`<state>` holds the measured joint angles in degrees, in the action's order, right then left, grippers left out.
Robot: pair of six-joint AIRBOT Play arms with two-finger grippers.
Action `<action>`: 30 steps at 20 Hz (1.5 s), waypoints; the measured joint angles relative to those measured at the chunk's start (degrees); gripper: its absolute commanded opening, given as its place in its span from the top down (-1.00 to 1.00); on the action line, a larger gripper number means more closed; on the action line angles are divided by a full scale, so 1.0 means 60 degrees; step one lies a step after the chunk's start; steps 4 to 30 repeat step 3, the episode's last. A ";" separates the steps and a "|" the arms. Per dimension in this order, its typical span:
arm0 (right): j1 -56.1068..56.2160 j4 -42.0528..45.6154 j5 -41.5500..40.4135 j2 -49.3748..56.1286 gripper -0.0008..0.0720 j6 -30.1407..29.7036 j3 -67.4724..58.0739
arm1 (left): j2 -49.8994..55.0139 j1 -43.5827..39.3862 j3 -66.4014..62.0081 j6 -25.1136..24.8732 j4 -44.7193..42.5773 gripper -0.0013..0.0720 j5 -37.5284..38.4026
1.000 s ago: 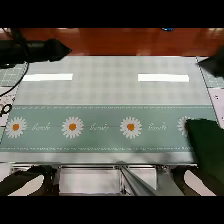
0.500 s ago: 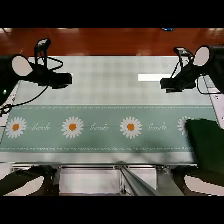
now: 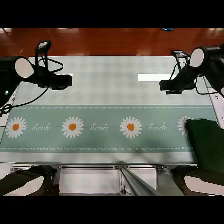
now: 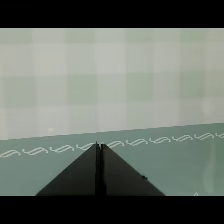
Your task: Fold the shirts.
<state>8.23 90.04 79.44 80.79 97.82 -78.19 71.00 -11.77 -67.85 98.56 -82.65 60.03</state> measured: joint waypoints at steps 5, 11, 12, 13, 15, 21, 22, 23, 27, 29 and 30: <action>0.0000 0.0015 0.0007 0.0007 0.92 0.0000 0.0000 | 0.0000 0.0000 0.0000 0.0033 -0.0011 0.92 0.0000; 0.0000 0.0015 0.0007 0.0007 0.92 0.0000 0.0000 | 0.0000 0.0000 0.0000 0.0033 -0.0011 0.92 0.0000; 0.0000 0.0015 0.0007 0.0007 0.92 0.0000 0.0000 | 0.0000 0.0000 0.0000 0.0033 -0.0011 0.92 0.0000; 0.0000 0.0015 0.0007 0.0007 0.92 0.0000 0.0000 | 0.0000 0.0000 0.0000 0.0033 -0.0011 0.92 0.0000; 0.0000 0.0015 0.0007 0.0007 0.92 0.0000 0.0000 | 0.0000 0.0000 0.0000 0.0033 -0.0011 0.92 0.0000; 0.0000 0.0015 0.0007 0.0007 0.92 0.0000 0.0000 | 0.0000 0.0000 0.0000 0.0033 -0.0011 0.92 0.0000; 0.0000 0.0015 0.0007 0.0007 0.92 0.0000 0.0000 | 0.0000 0.0000 0.0000 0.0033 -0.0011 0.92 0.0000; 0.0000 0.0015 0.0007 0.0007 0.92 0.0000 0.0000 | 0.0000 0.0000 0.0000 0.0033 -0.0011 0.92 0.0000; 0.0000 0.0015 0.0007 0.0007 0.92 0.0000 0.0000 | 0.0000 0.0000 0.0000 0.0033 -0.0011 0.92 0.0000; 0.0000 0.0015 0.0007 0.0007 0.92 0.0000 0.0000 | 0.0000 0.0000 0.0000 0.0033 -0.0011 0.92 0.0000; 0.0000 0.0015 0.0007 0.0007 0.92 0.0000 0.0000 | 0.0000 0.0000 0.0000 0.0033 -0.0011 0.92 0.0000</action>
